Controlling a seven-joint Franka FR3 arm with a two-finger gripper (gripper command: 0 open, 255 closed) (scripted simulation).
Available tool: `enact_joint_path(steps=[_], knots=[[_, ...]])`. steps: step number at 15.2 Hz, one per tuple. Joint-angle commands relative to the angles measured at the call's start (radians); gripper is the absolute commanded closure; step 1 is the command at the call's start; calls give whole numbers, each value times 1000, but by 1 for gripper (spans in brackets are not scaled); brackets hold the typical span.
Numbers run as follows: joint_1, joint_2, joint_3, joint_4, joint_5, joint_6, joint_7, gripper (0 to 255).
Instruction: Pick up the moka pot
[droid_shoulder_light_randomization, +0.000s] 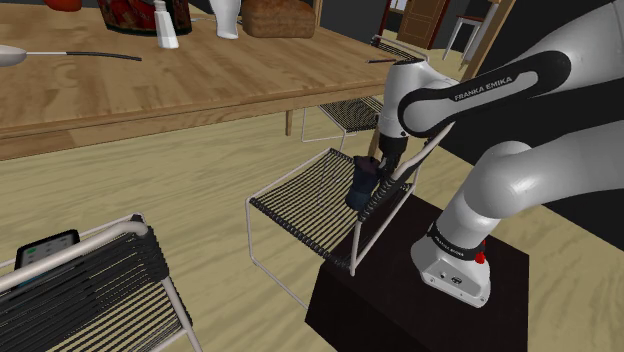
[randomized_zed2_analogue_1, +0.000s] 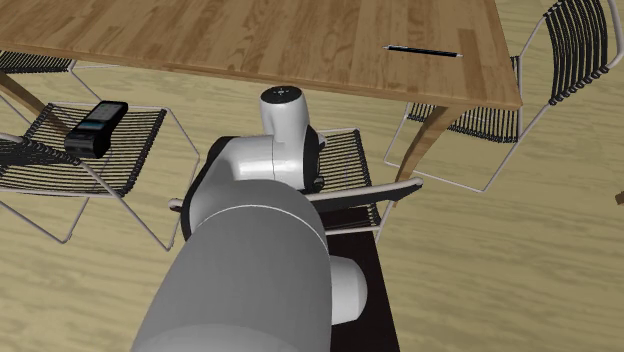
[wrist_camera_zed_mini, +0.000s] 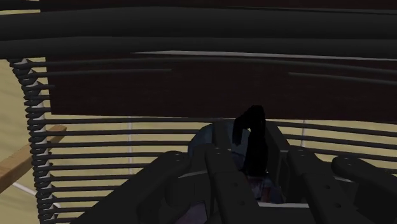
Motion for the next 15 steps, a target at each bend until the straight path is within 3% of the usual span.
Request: enact_joint_path(steps=[1, 15], knots=[[1, -12, 0, 8, 1, -22, -1, 255], [4, -141, -2, 142, 5, -284, -13, 255]])
